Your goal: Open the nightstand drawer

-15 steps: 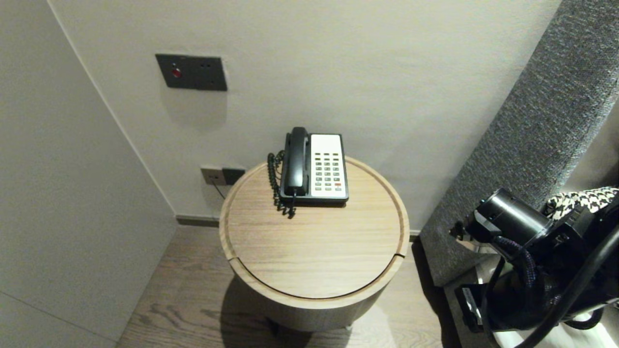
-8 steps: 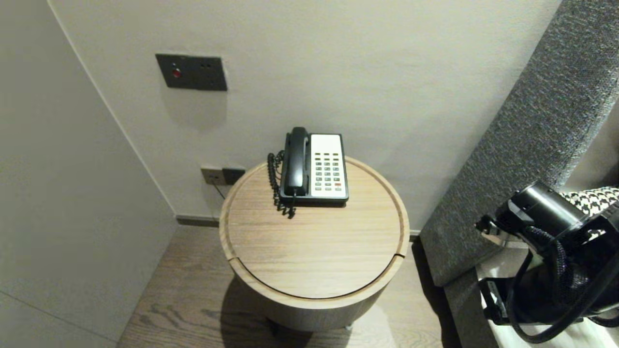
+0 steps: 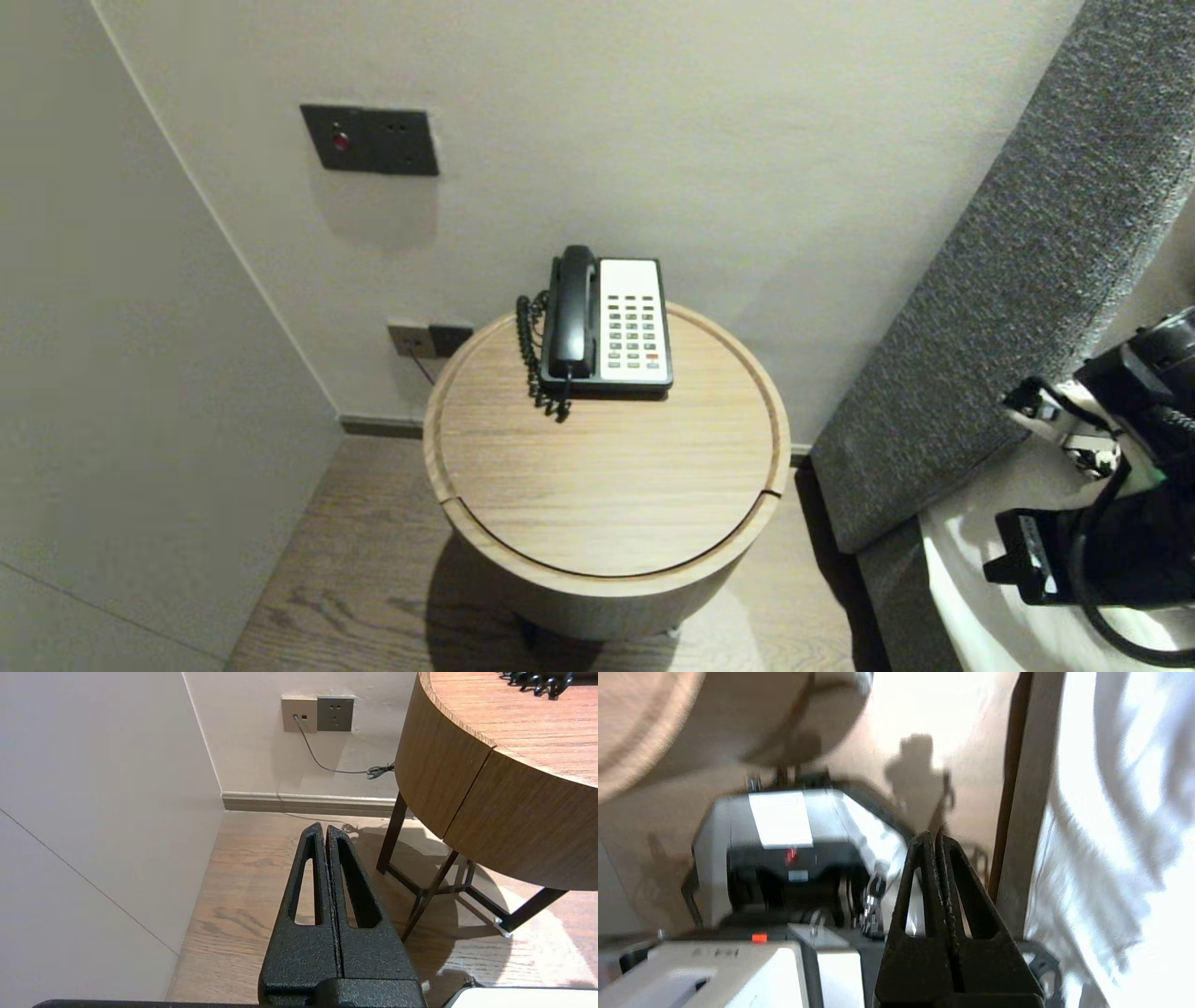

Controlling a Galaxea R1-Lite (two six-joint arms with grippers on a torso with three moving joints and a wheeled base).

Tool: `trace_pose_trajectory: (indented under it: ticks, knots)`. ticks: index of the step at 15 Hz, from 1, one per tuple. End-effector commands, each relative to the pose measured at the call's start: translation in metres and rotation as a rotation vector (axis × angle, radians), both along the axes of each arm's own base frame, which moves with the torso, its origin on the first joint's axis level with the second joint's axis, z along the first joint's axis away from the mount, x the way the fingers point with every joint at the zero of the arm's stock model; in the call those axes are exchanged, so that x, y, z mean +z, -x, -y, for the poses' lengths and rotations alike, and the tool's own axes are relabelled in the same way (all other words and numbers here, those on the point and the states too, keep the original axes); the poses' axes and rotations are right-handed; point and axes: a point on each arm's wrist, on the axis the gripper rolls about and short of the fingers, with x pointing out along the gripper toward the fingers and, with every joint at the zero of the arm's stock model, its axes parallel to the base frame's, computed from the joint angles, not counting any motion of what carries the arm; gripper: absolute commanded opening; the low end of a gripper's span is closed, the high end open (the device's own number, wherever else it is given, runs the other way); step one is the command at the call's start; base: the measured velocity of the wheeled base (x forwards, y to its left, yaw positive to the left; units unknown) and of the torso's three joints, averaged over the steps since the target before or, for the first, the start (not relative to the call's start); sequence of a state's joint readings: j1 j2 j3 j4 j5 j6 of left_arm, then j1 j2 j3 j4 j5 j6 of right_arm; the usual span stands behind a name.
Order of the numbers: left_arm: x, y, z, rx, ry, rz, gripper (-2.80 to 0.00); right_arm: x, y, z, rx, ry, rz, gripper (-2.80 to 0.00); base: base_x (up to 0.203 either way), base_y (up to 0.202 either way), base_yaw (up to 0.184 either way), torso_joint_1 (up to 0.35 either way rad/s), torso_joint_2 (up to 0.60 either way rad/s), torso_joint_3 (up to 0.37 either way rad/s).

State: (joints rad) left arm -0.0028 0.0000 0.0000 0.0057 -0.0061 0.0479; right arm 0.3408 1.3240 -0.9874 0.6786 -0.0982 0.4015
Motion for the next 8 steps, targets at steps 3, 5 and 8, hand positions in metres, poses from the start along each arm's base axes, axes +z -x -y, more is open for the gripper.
trace_pose_trajectory:
  ticks: [3,5,8]
  knots:
    - [0.000,0.000,0.000,0.001,0.000,0.000,-2.80,0.027,0.039,0.015,-0.026,-0.027,0.176,-2.80,0.000,0.000,0.000,0.000,0.00,0.000]
    - [0.000,0.000,0.000,0.000,0.000,0.000,-2.80,0.032,0.055,0.021,-0.040,-0.026,0.226,-2.80,0.000,0.000,0.000,0.000,0.00,0.000]
    - [0.000,0.000,0.000,0.001,-0.001,0.000,-2.80,0.035,0.079,0.031,-0.064,-0.013,0.281,-2.80,0.000,0.000,0.000,0.000,0.00,0.000]
